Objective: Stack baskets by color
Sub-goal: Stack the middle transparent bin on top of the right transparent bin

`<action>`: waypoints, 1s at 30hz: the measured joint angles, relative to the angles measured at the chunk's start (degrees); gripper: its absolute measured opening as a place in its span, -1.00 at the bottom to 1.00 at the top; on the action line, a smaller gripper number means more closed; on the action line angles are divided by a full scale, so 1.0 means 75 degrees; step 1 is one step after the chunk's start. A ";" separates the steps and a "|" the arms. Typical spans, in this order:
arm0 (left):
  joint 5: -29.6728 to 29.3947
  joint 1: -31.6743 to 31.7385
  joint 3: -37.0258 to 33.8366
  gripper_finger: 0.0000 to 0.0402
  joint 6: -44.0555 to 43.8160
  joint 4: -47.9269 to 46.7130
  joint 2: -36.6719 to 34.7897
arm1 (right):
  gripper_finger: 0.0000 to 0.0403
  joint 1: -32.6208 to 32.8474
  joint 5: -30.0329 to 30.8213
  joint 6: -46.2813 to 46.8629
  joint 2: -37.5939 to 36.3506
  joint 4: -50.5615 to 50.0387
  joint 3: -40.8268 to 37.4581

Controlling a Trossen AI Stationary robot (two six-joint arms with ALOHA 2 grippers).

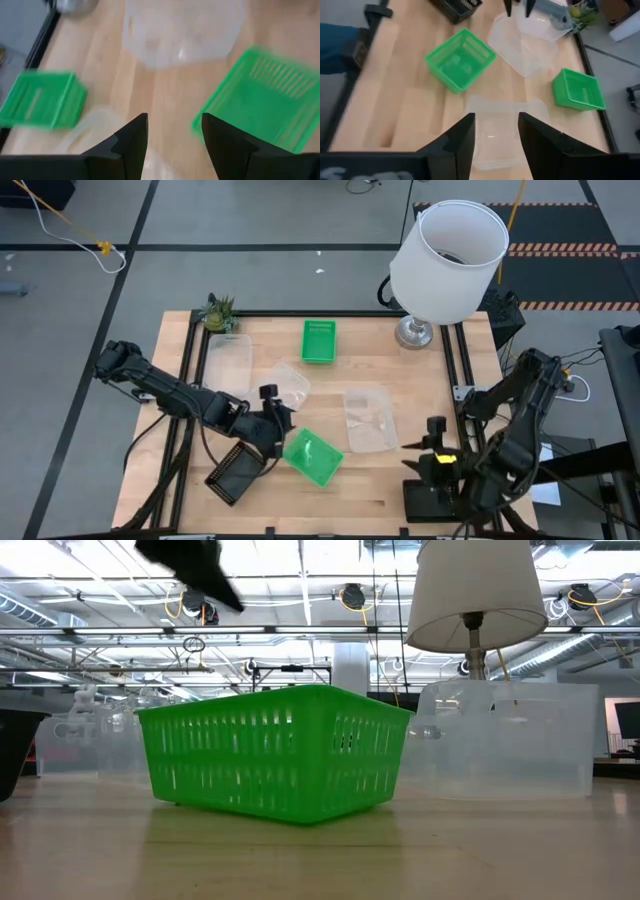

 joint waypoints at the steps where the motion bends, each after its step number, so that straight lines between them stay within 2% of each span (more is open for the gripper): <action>1: 0.0022 0.0014 0.0000 -0.07 -0.0111 -0.0289 0.0000 | -0.29 -0.0028 0.0004 -0.0062 -0.0077 0.0006 -0.0107; 11: 0.0252 0.0025 -0.0028 -0.07 -0.1636 -0.2217 0.0000 | -0.29 -0.0198 -0.0003 -0.0468 -0.0580 0.0373 -0.0834; 17: 0.1429 -0.0098 -0.0587 -0.07 -0.1686 -0.1971 0.0000 | -0.29 -0.0290 -0.0008 -0.0488 -0.0592 0.0745 -0.0834; 20: 0.1751 -0.0150 -0.1020 -0.07 -0.1613 -0.1579 0.0000 | -0.29 -0.0323 -0.0011 -0.0519 -0.0592 0.0855 -0.0834; 27: 0.1086 -0.0124 -0.1745 -0.07 -0.1187 -0.1185 0.0000 | -0.29 -0.0544 -0.0011 -0.0906 -0.0592 0.1119 -0.0836; 30: 0.1055 -0.0052 -0.1876 -0.10 -0.0942 -0.1065 0.0000 | -0.29 -0.0699 -0.0011 -0.1107 -0.0592 0.1255 -0.0837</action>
